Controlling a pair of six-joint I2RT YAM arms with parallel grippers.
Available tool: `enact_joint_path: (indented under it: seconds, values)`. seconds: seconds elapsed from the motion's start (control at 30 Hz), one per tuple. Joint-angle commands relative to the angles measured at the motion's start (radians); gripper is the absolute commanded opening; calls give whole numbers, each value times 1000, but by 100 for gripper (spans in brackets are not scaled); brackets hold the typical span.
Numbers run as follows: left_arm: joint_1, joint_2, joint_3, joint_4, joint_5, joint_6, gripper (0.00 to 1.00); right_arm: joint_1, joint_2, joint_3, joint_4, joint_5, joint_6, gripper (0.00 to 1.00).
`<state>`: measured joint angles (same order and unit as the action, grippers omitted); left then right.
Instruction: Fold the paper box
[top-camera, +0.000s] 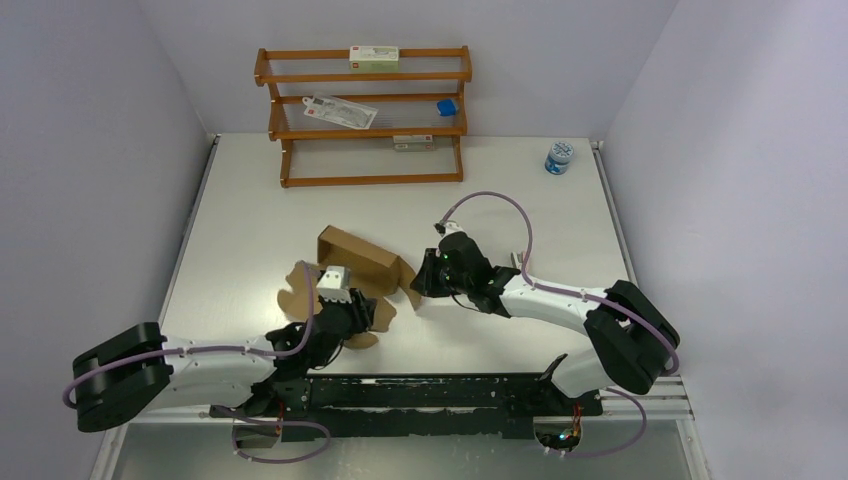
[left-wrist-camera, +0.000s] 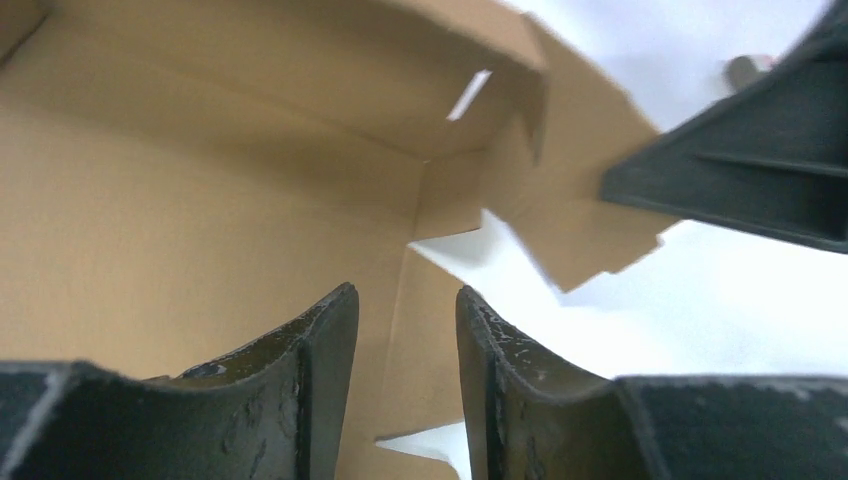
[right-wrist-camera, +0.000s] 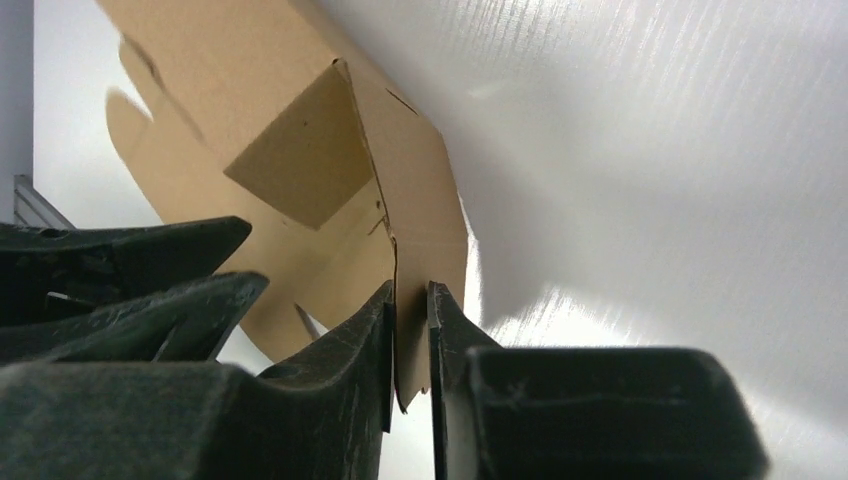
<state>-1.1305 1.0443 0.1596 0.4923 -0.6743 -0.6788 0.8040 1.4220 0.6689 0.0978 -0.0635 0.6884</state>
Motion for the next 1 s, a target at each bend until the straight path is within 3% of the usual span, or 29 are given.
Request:
enact_joint_path:
  seconds: [0.0,0.4,0.63,0.97]
  values:
    - [39,35,-9,-130,-18,-84,45,-3,3,21,-17,1,-22,18]
    - [83,235,35,-53,85,-91,39,11,12,75,-90,60,-115,13]
    - [81,280,38,67,224,-121,36,47,13,89,-123,150,-64,14]
    - [-1,388,57,249,311,-172,34,55,10,94,-104,218,-11,18]
